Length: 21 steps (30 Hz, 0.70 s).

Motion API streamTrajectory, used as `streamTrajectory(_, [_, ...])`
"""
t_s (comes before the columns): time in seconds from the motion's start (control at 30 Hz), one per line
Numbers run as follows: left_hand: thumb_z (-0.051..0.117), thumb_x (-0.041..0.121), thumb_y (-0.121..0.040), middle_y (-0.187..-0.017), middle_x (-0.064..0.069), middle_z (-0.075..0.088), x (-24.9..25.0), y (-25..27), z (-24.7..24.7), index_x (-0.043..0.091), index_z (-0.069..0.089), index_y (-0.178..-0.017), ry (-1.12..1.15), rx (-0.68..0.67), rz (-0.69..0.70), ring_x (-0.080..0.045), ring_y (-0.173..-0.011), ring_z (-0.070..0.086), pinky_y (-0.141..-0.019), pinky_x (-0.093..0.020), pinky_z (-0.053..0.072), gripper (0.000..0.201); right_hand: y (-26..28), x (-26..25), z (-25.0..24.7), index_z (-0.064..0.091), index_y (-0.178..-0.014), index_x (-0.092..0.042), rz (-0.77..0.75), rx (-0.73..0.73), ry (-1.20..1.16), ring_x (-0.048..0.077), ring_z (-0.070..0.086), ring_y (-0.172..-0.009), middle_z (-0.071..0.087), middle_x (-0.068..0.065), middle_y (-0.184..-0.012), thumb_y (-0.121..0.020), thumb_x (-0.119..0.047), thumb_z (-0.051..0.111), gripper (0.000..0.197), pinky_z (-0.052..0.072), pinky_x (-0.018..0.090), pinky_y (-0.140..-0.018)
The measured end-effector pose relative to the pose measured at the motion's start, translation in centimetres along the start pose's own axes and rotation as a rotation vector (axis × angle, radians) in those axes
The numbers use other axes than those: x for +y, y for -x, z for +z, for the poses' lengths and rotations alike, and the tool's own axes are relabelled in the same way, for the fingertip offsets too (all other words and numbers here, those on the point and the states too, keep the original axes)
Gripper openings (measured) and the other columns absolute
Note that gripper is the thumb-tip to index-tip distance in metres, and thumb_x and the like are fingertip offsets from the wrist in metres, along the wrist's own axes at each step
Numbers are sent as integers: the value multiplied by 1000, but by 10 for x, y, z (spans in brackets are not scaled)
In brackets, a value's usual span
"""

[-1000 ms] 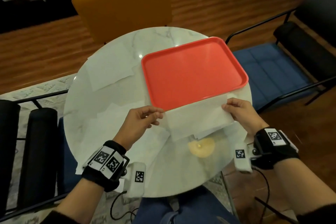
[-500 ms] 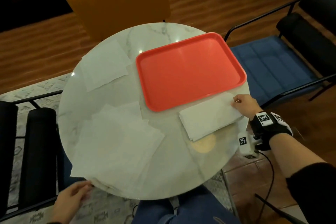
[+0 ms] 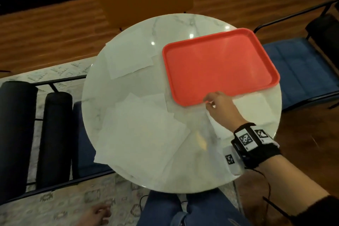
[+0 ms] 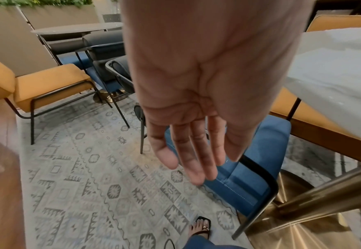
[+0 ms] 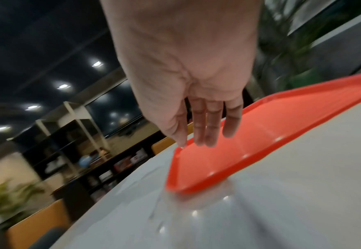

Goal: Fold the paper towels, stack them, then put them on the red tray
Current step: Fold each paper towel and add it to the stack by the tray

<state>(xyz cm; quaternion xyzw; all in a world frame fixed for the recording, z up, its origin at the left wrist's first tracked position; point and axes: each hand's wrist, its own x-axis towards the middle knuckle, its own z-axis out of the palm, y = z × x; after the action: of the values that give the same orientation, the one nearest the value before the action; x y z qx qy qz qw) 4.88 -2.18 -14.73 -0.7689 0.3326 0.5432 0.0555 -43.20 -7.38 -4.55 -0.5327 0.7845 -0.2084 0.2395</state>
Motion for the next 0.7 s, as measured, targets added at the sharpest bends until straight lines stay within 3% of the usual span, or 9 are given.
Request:
streamTrajectory(0.1, [52, -1, -92, -77, -18, 61, 13, 4, -9, -3, 61, -93, -14, -2, -14, -23, -58, 51, -48, -24, 39, 10, -8, -52, 48, 67, -105, -12, -56, -156, -26, 26, 60, -92, 61, 8, -105, -89, -7, 51, 23, 49, 37, -83])
streamTrajectory(0.23, [48, -7, -92, -75, -17, 56, 12, 2, -29, -7, 60, -97, 40, 17, 9, -23, -57, 45, -31, -13, 36, 13, -25, -90, 96, 63, -109, -10, 5, -202, -36, 26, 60, -96, 61, 11, -106, -89, -4, 50, 26, 50, 37, -82])
streamTrajectory(0.43, [47, -10, -91, -72, -16, 55, -17, -9, -63, -15, 57, -103, -3, 9, -26, -22, -59, 46, -31, -12, 35, 17, -37, -109, 136, 49, -126, -13, 134, -267, 170, 32, 47, -116, 46, 13, -126, -88, -25, 61, 41, 41, 41, -93])
streamTrajectory(0.63, [53, -3, -91, -81, -20, 62, -35, -25, -88, -12, 62, -101, -86, 10, -89, -27, -64, 54, -32, -13, 39, 16, -36, -113, 144, 56, -110, -16, 241, -192, 186, 30, 46, -117, 47, 10, -122, -85, -27, 66, 30, 36, 42, -98])
streamTrajectory(0.7, [52, -2, -91, -84, -21, 63, -34, -30, -94, -11, 62, -103, -102, -9, -91, -27, -68, 56, -37, -17, 42, 18, -37, -115, 145, 54, -114, -15, 289, -190, 150, 30, 47, -116, 49, 10, -122, -83, -26, 69, 36, 36, 44, -99])
